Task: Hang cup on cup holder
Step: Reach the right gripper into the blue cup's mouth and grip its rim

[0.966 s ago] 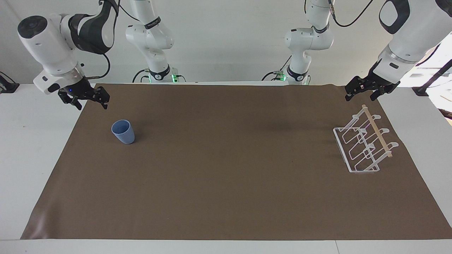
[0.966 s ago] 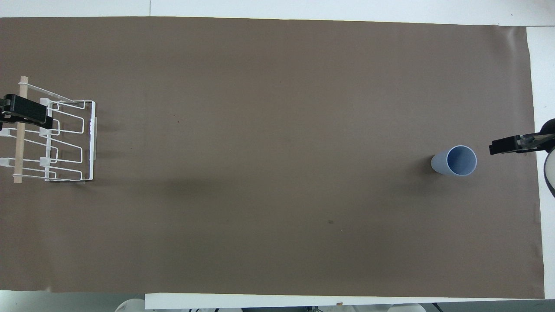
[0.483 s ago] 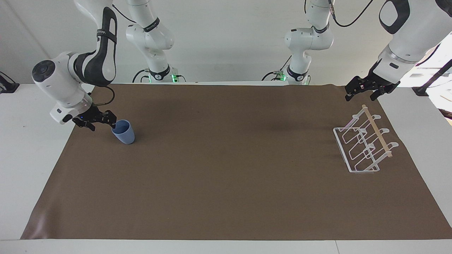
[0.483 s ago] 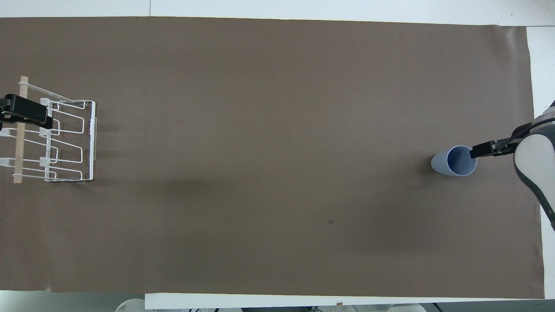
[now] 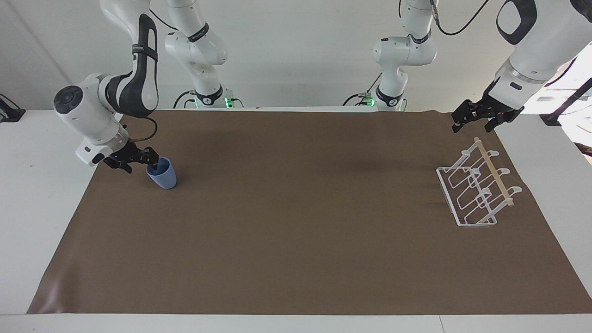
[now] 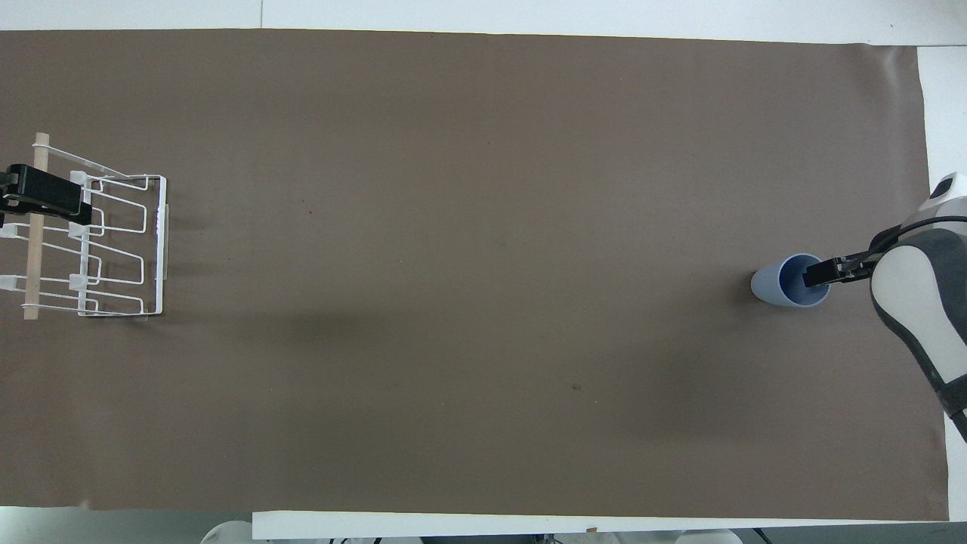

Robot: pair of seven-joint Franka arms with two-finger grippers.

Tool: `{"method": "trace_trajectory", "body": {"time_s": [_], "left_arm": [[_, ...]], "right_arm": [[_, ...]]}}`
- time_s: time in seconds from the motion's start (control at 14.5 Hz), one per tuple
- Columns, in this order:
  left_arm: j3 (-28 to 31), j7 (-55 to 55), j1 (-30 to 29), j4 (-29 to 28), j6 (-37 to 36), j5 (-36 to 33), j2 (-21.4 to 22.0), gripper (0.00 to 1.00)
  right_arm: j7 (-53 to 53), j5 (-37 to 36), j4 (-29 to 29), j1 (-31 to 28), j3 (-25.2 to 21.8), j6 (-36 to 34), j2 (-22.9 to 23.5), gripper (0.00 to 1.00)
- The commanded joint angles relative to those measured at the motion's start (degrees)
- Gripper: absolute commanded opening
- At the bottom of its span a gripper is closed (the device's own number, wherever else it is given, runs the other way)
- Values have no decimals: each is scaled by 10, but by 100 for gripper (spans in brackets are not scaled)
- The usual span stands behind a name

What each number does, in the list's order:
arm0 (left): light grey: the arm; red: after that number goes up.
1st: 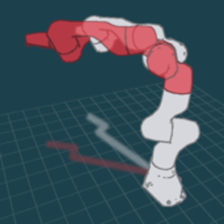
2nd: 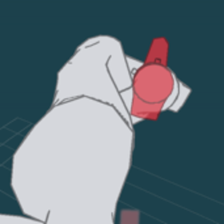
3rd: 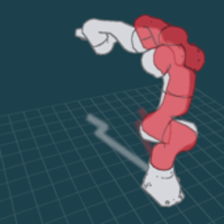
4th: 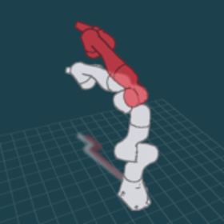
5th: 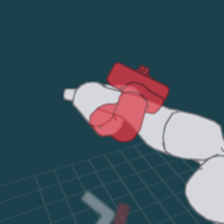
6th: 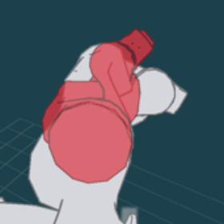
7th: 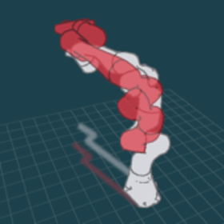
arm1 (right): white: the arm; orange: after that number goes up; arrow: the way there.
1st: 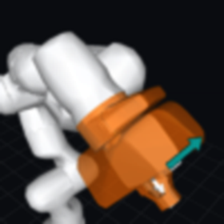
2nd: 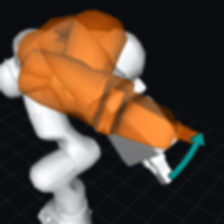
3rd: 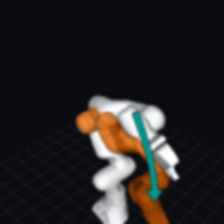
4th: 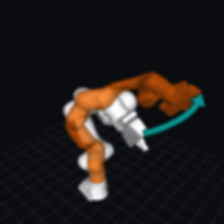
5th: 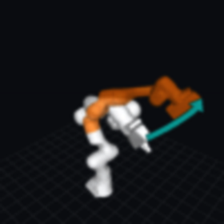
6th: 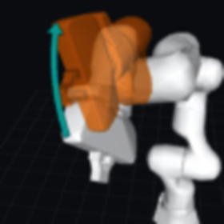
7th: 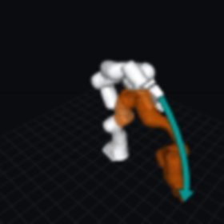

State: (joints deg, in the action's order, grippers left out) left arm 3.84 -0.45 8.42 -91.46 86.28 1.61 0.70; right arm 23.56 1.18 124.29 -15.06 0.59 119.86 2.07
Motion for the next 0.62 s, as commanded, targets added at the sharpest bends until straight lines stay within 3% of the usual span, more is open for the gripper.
{"method": "trace_trajectory", "body": {"time_s": [0.0, 0.28, 0.55], "left_arm": [[-3, 6, -7, 2, -7, -6, -1, 100], [-3, 6, -7, 2, -7, -6, -1, 100], [-3, 6, -7, 2, -7, -6, -1, 100]], "right_arm": [[33, 11, 31, -1, 1, 35, -10, 68], [33, 11, 37, 0, 1, 35, -11, 42], [29, 11, 37, 9, 1, 31, -7, 0]]}}
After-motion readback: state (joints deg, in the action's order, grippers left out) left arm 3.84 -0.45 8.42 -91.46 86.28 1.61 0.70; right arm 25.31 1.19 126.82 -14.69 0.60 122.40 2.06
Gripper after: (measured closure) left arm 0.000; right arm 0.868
